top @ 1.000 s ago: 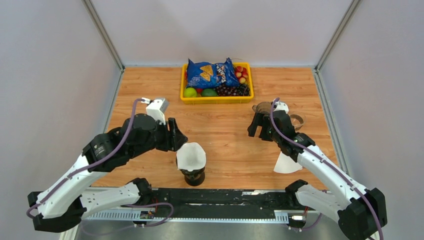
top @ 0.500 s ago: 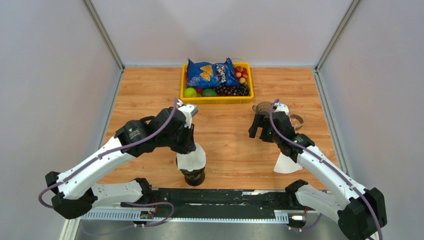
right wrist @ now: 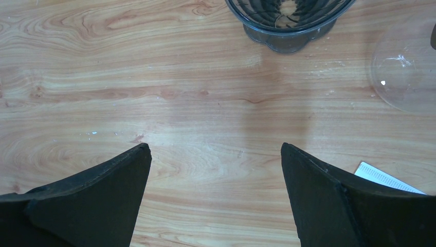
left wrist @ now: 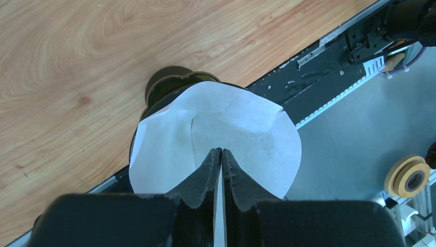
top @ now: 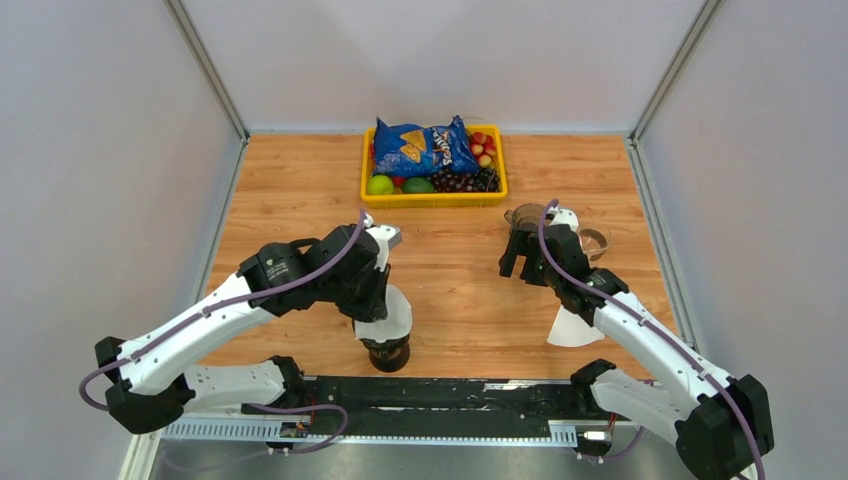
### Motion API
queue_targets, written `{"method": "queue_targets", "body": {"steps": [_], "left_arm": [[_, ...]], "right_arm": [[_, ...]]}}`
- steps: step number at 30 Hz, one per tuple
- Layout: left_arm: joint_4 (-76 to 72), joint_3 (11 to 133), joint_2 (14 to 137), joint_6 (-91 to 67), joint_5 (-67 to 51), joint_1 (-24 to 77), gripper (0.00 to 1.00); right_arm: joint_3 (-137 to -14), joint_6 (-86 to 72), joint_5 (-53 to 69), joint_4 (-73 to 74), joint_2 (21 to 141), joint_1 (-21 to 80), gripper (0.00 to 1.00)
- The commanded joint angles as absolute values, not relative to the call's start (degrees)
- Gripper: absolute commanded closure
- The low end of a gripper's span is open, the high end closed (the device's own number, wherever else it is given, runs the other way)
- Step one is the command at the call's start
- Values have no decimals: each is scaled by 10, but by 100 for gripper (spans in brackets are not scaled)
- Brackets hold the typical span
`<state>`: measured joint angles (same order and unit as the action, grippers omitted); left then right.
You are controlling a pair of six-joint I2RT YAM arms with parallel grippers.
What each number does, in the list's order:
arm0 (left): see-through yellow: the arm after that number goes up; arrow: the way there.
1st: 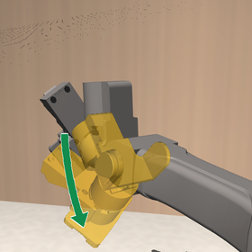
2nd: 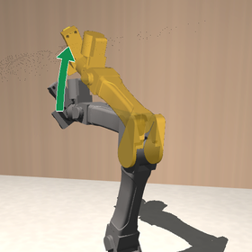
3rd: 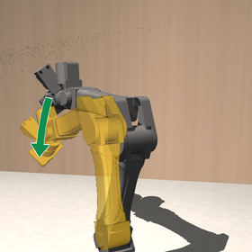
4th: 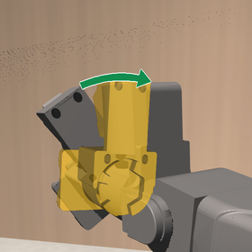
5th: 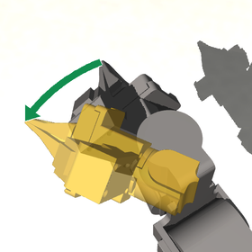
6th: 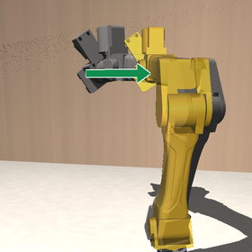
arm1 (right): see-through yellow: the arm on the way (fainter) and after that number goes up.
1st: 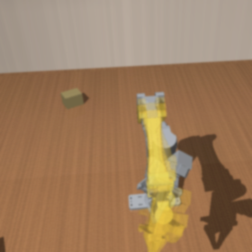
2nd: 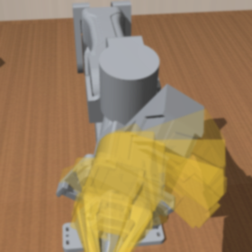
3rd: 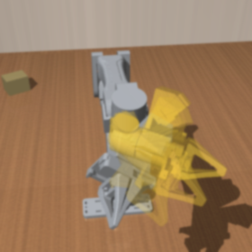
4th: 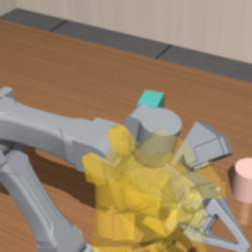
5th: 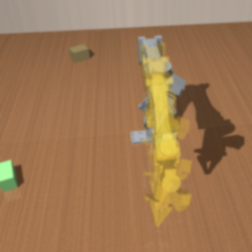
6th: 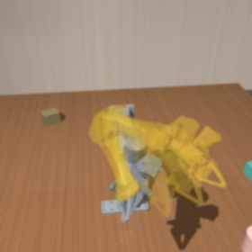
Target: Place the coffee filter in the dripper
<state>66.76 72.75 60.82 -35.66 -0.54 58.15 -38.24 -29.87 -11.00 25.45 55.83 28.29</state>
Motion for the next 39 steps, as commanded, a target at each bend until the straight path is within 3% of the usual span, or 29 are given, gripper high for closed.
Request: {"method": "queue_targets", "body": {"steps": [1,39], "left_arm": [[671,731,628,-360,-24,584,87],[630,653,643,-363,-26,587,87]], "right_arm": [[-376,-294,-122,233,551,279,0],[-370,-296,-122,230,554,278,0]]}}
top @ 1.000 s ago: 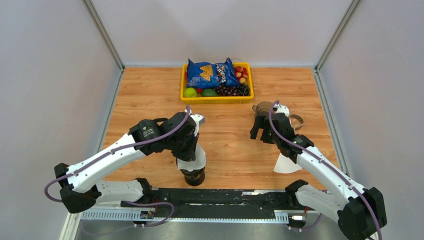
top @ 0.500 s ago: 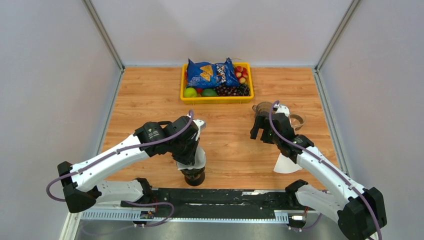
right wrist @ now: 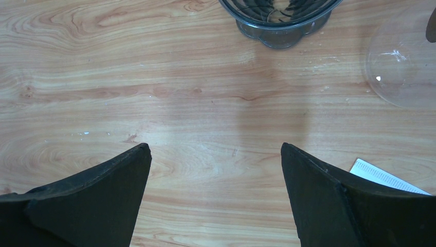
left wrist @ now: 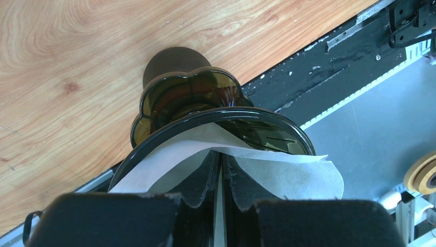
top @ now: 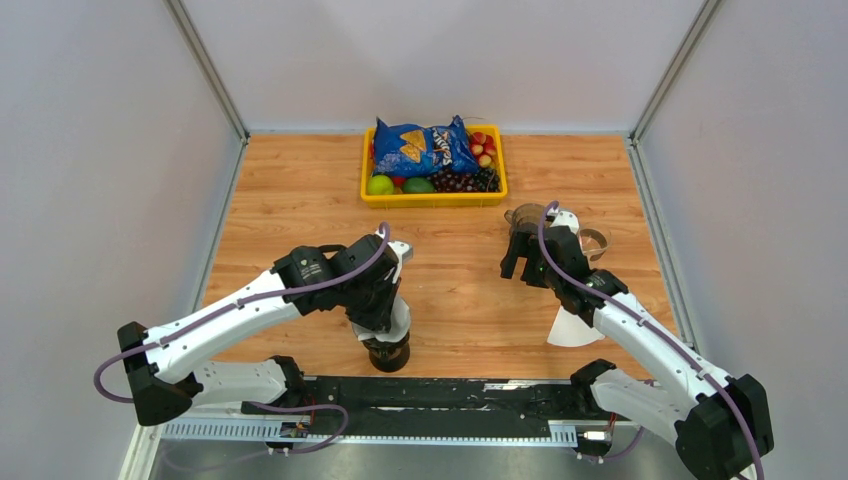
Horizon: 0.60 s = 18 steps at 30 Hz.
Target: Place the coffee filter in the dripper
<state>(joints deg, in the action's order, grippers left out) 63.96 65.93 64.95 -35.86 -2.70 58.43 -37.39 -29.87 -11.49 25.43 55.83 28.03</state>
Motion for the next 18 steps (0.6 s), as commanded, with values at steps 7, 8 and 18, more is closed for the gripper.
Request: {"method": "queue_targets", "body": {"steps": [7,8,18], "left_arm": [[622,637,641,-367,-24,588,86],[621,636,642,-367,-25,588,86],[611,626,642,-370,-26,589,85]], "right_arm": [[-370,-296,-125,230,554,277,0],[-370,-297,-125,230,554,277,0],[-370,-297,-125,230,553,277,0]]}}
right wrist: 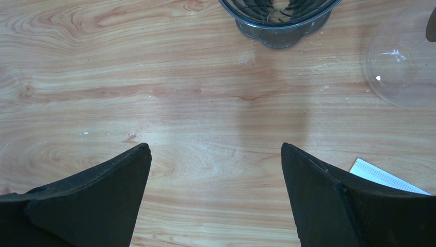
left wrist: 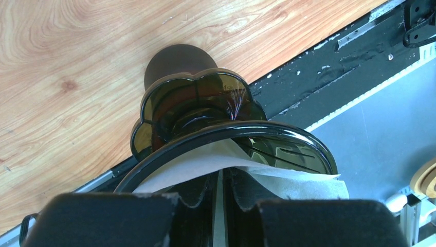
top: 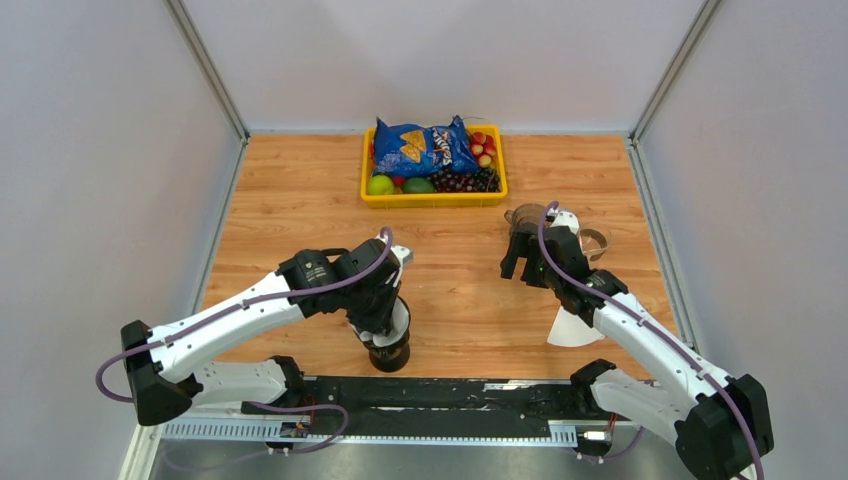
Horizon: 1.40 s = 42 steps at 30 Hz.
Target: Place the coffee filter in the dripper
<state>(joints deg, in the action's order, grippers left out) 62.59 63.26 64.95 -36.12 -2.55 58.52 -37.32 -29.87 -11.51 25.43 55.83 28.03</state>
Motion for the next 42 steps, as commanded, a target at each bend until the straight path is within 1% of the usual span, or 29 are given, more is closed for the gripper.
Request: {"method": "queue_targets", "body": {"steps": [1,5,10,21,24,29,42], "left_arm": [[611,626,643,-370,-26,589,85],[611,629,648,-367,-26,590,84],[613,643,650,-362,-23,590,80],[619,660,647,-365,-21,591,76],[619,664,644,-364,-18,591,73],[624,667,646,-364,-14,591,71],[632,664,655,-364,-8,592,71]], "right_arm": [[-370,-297,-125,229,553,277,0],[-370,-297,-125,230,552,277,0],[-369,-296,-126,230,550,276,0],[-368,-297,-126,230,548,276,0],[-368,-297,-126,230,548,276,0],[-368,-297,-127,230,544,276,0],[-367,-297,-130,230,542,276,0]]}}
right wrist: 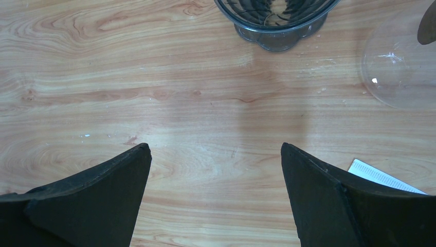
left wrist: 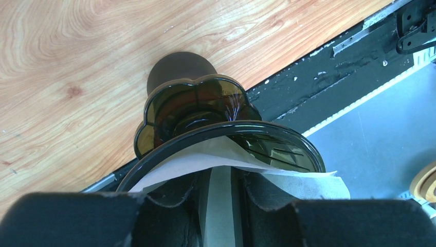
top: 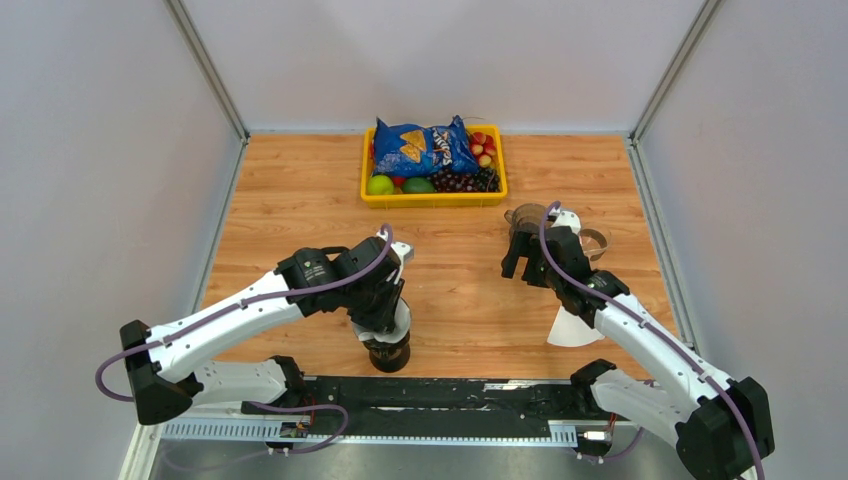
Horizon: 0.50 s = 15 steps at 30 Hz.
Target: Place the coffee filter in the dripper
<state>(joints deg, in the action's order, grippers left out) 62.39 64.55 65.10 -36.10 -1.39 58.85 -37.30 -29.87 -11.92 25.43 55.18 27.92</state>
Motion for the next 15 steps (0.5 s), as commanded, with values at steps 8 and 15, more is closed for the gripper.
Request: {"method": "queue_targets", "body": {"steps": [8,15], "left_arm": [[633,673,654,-363,-6,592,71],[635,687,648,-363,-10,595,71]], "right_arm": [[-368,-297,-129,229,541,275,0],[-368,-295,-128,230,539,275,0]]}}
